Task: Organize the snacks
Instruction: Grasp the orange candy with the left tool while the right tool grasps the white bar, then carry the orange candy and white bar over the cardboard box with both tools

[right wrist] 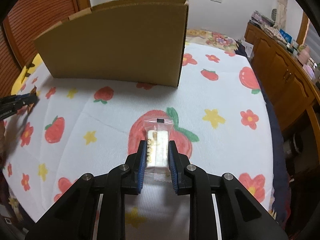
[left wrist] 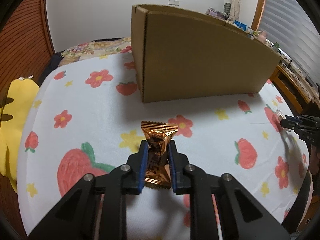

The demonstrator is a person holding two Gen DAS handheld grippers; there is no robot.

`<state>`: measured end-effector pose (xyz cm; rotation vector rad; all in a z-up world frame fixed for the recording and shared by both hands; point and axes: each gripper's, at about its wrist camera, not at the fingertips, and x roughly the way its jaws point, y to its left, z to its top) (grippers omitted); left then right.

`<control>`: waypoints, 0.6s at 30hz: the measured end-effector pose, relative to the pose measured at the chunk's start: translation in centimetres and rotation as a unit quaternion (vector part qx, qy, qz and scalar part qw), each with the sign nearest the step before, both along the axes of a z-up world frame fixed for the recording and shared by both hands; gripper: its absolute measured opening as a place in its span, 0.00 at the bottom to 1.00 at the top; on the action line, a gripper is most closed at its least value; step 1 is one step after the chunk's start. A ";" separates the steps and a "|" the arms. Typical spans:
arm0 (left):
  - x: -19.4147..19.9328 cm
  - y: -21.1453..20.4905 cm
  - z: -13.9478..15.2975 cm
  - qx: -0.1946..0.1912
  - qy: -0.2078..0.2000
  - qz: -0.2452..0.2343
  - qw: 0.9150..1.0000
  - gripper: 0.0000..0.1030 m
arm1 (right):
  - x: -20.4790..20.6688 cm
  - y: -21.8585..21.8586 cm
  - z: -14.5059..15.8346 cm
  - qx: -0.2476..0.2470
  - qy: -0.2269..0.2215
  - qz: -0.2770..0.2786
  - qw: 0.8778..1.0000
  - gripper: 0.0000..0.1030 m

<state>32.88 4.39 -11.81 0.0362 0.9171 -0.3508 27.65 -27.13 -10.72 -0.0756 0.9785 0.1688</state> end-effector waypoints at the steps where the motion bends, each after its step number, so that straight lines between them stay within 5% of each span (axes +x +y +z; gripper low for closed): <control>1: -0.2 -0.1 0.2 -0.001 -0.002 -0.001 1.000 0.16 | -0.2 0.0 0.2 0.003 -0.003 0.000 1.000 0.19; 18: -2.0 -1.9 7.0 -0.035 -0.070 -0.027 0.997 0.16 | -2.7 0.2 5.1 0.042 -0.055 0.007 0.998 0.19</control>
